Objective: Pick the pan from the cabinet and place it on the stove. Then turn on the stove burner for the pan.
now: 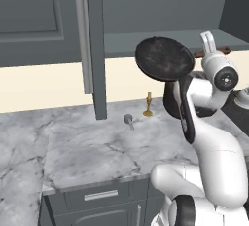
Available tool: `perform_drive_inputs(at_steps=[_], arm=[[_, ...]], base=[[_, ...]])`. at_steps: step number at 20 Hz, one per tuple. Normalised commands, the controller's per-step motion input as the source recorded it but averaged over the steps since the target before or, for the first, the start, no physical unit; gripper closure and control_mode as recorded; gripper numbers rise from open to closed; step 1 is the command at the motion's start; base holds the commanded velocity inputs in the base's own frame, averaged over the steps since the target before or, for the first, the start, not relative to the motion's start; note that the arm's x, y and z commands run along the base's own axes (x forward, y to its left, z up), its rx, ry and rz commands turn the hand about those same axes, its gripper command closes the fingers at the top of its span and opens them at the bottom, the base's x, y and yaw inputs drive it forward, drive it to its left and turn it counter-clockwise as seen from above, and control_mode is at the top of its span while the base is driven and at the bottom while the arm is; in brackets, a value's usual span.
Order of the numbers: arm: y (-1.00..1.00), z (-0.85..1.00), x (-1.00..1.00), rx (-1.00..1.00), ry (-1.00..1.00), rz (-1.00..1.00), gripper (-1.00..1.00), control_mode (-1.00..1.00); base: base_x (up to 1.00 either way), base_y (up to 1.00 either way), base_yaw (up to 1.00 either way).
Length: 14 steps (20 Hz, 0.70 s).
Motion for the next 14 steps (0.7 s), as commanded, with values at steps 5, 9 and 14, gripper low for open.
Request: perform_drive_inputs(at_steps=[5,9,14], arm=[[-0.01,0.0,-0.32,0.03,-0.02,-0.04,1.0,-1.0],[-0.11,-0.03,-0.13,0.05,0.0,-0.06,1.0,-1.0],[-0.16,-0.06,-0.03,0.05,0.0,-0.13,1.0,-1.0]], base=[[0.0,0.0,0.0],[0.0,0.0,0.0],[0.0,0.0,0.0]])
